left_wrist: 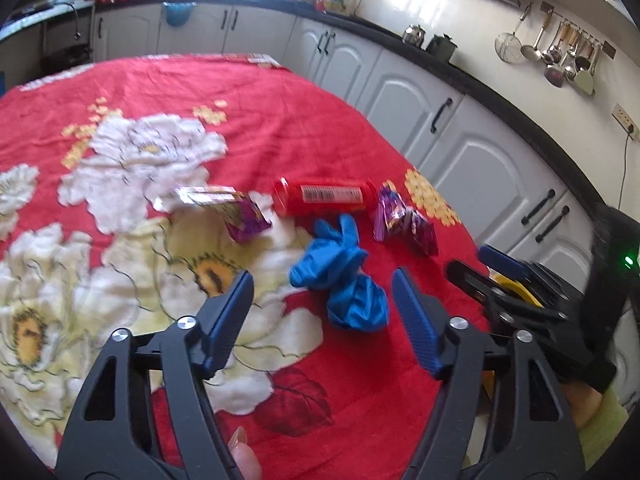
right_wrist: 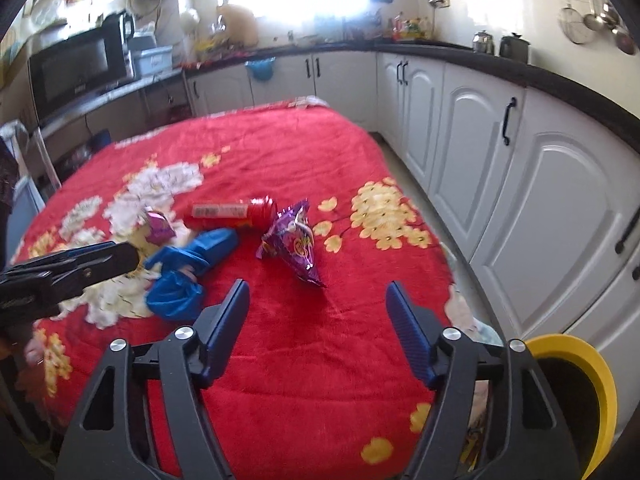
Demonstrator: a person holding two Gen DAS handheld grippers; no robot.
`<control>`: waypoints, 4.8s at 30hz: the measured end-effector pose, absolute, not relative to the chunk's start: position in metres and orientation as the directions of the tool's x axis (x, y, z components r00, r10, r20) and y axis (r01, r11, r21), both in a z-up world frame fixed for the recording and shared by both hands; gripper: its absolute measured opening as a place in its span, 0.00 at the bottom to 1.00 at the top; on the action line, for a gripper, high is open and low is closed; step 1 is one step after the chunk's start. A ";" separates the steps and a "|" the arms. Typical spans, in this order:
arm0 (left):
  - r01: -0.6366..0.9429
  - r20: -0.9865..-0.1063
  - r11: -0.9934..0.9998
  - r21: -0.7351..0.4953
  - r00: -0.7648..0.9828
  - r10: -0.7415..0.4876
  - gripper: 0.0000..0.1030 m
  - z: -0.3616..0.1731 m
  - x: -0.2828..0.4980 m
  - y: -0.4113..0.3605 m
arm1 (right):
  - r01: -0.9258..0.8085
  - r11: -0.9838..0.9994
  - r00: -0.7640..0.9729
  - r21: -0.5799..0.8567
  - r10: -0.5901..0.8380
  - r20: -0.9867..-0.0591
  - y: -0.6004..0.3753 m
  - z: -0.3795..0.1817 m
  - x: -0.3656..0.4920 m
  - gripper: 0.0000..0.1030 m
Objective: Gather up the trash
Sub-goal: 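Grasp the blue rubber glove with the left tool while the right tool grasps the purple wrapper, then carry the blue glove and purple wrapper over the yellow bin with both tools, then open both tools to drop the glove and wrapper into the bin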
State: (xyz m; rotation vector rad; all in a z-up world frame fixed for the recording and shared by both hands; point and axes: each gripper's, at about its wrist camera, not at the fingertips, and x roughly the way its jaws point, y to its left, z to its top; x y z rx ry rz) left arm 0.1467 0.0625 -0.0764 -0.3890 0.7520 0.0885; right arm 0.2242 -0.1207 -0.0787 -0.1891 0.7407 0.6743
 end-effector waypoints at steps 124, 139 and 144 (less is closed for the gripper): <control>0.368 -0.692 0.900 -0.235 0.587 -0.421 0.04 -0.076 0.209 -0.220 | -0.131 0.950 0.649 0.283 0.298 -0.700 -0.396 -0.133 0.135 0.15; 0.323 -0.696 0.911 -0.256 0.593 -0.405 0.51 -0.080 0.213 -0.211 | -0.067 0.956 0.692 0.284 0.250 -0.678 -0.409 -0.125 0.131 0.43; 0.303 -0.692 0.917 -0.259 0.604 -0.395 0.84 -0.077 0.207 -0.201 | -0.051 0.958 0.706 0.283 0.235 -0.668 -0.411 -0.120 0.130 0.57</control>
